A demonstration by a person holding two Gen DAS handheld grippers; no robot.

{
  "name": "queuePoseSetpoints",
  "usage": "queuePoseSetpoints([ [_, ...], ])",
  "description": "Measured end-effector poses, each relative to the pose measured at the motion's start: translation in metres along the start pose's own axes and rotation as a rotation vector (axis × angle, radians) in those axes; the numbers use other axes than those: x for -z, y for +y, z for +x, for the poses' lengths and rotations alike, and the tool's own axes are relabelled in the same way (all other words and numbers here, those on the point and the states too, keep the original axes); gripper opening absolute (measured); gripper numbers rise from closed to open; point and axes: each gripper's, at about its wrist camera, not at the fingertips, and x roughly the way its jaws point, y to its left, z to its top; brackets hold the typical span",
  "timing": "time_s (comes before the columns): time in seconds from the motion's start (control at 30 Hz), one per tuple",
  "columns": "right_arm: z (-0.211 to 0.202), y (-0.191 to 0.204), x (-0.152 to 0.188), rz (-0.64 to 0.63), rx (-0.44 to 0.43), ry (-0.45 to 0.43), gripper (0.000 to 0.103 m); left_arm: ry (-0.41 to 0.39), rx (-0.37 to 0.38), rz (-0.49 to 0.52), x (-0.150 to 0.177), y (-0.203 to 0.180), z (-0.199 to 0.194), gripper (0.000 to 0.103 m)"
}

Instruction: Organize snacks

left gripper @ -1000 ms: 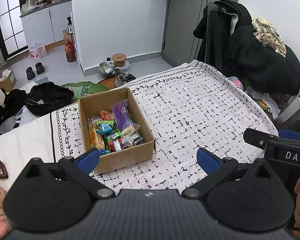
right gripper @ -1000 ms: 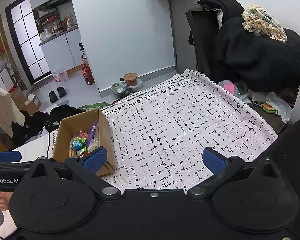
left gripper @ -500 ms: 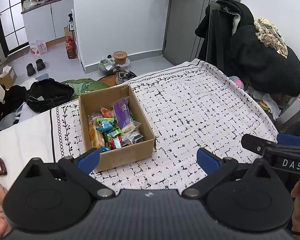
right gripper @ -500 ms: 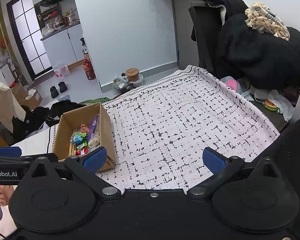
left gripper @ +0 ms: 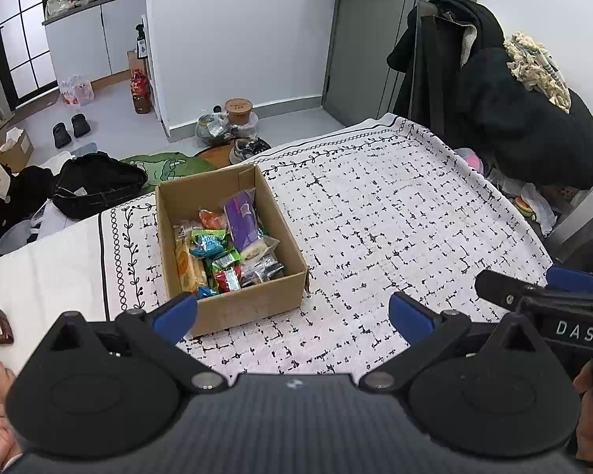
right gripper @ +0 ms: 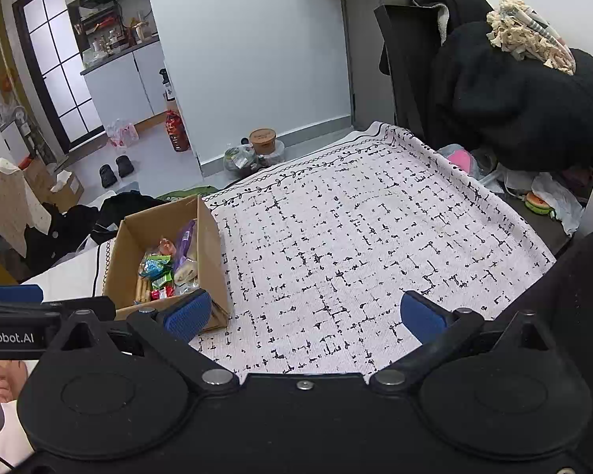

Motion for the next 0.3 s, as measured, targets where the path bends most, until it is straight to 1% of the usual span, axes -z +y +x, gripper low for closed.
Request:
queuePoseSetpoints([
  [0.3,0.0003,-0.0014,-0.0007,0.008,0.002,0.0,0.103,-0.004,0.006,0.013,0.0006,-0.0033,-0.0007,0.103],
])
